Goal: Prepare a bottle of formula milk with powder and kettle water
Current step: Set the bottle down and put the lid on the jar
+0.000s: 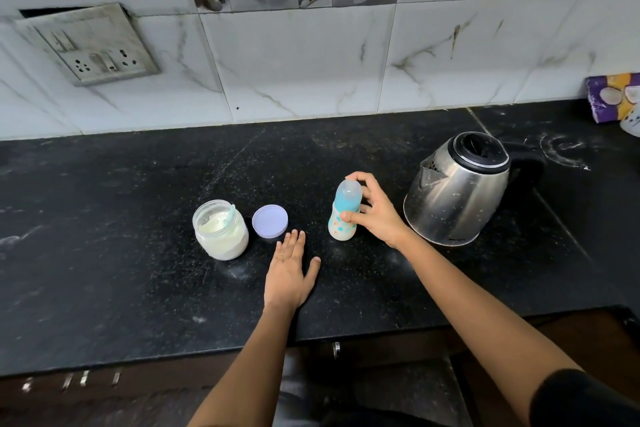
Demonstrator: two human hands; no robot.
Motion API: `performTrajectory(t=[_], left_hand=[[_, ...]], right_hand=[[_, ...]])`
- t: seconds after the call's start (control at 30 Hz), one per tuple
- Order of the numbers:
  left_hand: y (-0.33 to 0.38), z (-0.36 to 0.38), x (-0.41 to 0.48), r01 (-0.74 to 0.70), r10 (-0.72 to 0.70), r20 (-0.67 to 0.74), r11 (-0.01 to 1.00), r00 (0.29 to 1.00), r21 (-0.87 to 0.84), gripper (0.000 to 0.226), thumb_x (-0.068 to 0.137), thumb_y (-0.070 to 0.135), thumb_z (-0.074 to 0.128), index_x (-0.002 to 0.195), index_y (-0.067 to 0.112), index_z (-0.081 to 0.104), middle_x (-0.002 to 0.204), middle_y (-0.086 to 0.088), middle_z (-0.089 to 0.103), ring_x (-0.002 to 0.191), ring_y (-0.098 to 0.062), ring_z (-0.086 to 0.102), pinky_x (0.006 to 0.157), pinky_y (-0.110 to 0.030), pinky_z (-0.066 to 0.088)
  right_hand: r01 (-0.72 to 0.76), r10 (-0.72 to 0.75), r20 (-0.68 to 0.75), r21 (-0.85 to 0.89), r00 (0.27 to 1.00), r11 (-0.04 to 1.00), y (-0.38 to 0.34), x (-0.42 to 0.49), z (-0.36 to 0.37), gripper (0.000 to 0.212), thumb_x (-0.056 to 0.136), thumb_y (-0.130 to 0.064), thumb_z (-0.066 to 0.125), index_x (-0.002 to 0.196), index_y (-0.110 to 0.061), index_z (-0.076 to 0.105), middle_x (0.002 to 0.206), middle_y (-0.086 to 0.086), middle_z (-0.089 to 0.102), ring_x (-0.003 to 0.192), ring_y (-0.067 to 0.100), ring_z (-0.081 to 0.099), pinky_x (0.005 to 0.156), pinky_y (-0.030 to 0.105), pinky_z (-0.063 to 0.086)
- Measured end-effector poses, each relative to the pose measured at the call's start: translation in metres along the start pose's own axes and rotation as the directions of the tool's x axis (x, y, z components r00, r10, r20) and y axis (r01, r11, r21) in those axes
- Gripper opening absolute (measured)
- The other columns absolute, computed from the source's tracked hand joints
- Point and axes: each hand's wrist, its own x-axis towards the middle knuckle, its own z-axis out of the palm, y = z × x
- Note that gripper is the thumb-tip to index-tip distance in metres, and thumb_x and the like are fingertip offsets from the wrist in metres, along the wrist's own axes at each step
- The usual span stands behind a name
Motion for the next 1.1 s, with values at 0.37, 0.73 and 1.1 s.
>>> performTrajectory(t=[0.37, 0.73, 1.1], left_hand=[[0.002, -0.002, -0.002, -0.014, 0.014, -0.005, 0.999, 1.0, -0.034, 0.066, 0.099, 0.044, 0.039, 0.152, 0.014, 0.015, 0.16, -0.002, 0.014, 0.148, -0.011, 0.003, 0.116, -0.022, -0.009], [-0.012, -0.064, -0.016, 0.135, -0.328, -0.683, 0.937, 0.653, -0.321, 0.071, 0.072, 0.043, 0.071, 0.124, 0.003, 0.044, 0.12, -0.019, 0.052, 0.115, -0.032, 0.043, 0.101, -0.035, 0.029], [-0.055, -0.099, 0.008, 0.24, -0.549, -0.3, 0.705, 0.78, -0.667, 0.109, 0.052, 0.041, 0.084, 0.145, 0.023, 0.029, 0.14, 0.011, 0.041, 0.123, -0.003, 0.042, 0.105, -0.026, 0.034]], right_hand=[[0.02, -0.032, -0.046, -0.241, 0.998, 0.97, 0.015, 0.002, 0.011, 0.071, 0.069, -0.01, 0.082, 0.122, -0.032, 0.04, 0.126, -0.007, 0.05, 0.121, 0.012, 0.045, 0.104, 0.04, 0.042], [0.476, -0.536, 0.04, -0.52, 0.843, 0.709, -0.005, -0.009, 0.088, 0.049, 0.079, -0.011, 0.069, 0.124, -0.008, 0.051, 0.125, 0.006, 0.044, 0.117, 0.018, 0.046, 0.1, 0.033, 0.042], [0.041, 0.165, 0.222, -0.705, 0.961, 0.708, 0.016, 0.066, 0.144, 0.11, 0.073, -0.033, 0.081, 0.151, -0.003, 0.008, 0.158, 0.017, 0.014, 0.148, 0.03, -0.001, 0.116, 0.04, 0.015]])
